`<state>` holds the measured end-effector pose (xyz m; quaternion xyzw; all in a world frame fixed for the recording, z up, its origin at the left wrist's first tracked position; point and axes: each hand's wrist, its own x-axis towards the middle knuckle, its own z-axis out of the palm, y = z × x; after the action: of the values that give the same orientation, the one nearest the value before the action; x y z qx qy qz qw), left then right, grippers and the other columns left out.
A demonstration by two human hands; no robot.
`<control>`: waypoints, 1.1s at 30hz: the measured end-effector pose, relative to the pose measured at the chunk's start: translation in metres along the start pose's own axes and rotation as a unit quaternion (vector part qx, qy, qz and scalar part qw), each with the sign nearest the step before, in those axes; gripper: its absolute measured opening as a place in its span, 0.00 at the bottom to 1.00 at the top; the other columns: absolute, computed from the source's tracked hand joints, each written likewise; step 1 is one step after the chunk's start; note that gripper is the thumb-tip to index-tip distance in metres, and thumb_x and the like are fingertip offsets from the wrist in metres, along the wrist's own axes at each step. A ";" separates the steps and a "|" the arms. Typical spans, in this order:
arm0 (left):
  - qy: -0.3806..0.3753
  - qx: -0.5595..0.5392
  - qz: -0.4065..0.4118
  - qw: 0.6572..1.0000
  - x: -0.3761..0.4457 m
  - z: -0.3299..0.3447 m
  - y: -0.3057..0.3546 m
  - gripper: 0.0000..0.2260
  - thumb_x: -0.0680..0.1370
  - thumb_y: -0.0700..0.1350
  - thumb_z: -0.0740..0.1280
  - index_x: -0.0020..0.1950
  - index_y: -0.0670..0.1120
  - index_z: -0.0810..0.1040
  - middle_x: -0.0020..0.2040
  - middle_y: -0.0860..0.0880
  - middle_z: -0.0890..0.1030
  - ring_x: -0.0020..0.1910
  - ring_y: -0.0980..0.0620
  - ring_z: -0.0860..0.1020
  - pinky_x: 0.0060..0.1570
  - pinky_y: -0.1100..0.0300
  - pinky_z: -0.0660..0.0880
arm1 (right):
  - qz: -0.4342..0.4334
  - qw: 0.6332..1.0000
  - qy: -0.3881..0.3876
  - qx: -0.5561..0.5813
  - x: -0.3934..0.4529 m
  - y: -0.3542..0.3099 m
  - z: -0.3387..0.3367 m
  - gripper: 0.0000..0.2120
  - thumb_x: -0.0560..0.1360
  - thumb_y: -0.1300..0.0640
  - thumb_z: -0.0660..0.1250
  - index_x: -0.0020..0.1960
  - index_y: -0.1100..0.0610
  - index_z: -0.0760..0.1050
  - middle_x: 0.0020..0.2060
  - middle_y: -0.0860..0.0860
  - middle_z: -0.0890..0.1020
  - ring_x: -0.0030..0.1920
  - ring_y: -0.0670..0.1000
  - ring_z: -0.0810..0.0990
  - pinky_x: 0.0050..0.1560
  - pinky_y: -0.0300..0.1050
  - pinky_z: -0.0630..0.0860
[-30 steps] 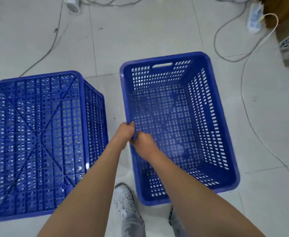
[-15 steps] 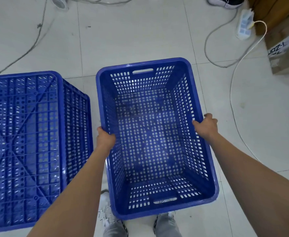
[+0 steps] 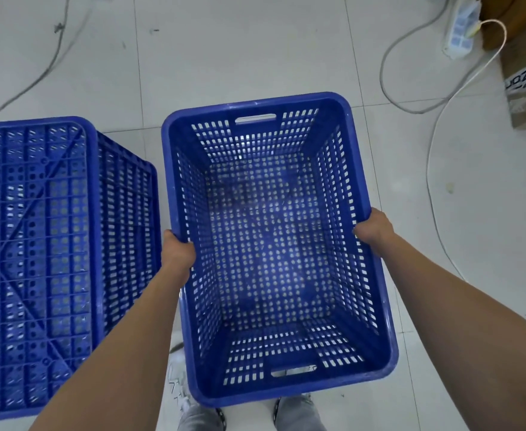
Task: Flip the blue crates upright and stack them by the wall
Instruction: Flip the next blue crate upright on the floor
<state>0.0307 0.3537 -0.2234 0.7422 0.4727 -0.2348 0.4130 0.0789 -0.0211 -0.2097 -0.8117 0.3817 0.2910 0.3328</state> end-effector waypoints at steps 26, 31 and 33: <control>0.083 0.009 0.122 0.989 -0.309 -0.315 0.101 0.12 0.76 0.38 0.66 0.58 0.40 0.70 0.56 0.37 0.77 0.45 0.42 0.75 0.43 0.47 0.74 | -0.239 0.966 0.055 -0.086 -0.358 -0.155 -0.197 0.14 0.75 0.59 0.66 0.33 0.58 0.66 0.28 0.51 0.72 0.29 0.50 0.70 0.25 0.40 0.64; 0.161 -0.067 0.143 0.974 -0.404 -0.402 0.052 0.09 0.79 0.40 0.63 0.58 0.41 0.70 0.51 0.44 0.75 0.41 0.46 0.74 0.39 0.54 0.69 | -0.309 0.946 0.087 -0.052 -0.465 -0.178 -0.202 0.09 0.74 0.60 0.65 0.37 0.61 0.70 0.33 0.55 0.76 0.32 0.52 0.71 0.26 0.40 0.65; 0.185 -0.105 0.137 0.967 -0.435 -0.434 0.026 0.07 0.79 0.40 0.62 0.55 0.42 0.69 0.49 0.44 0.75 0.38 0.47 0.74 0.34 0.55 0.69 | -0.334 0.938 0.083 -0.045 -0.509 -0.189 -0.195 0.07 0.73 0.60 0.64 0.39 0.64 0.72 0.34 0.57 0.78 0.30 0.51 0.71 0.26 0.40 0.65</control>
<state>-0.1566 0.4900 0.3467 0.7829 0.4570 0.0166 0.4219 0.0008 0.1386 0.3391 -0.9279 0.1010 0.1115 0.3412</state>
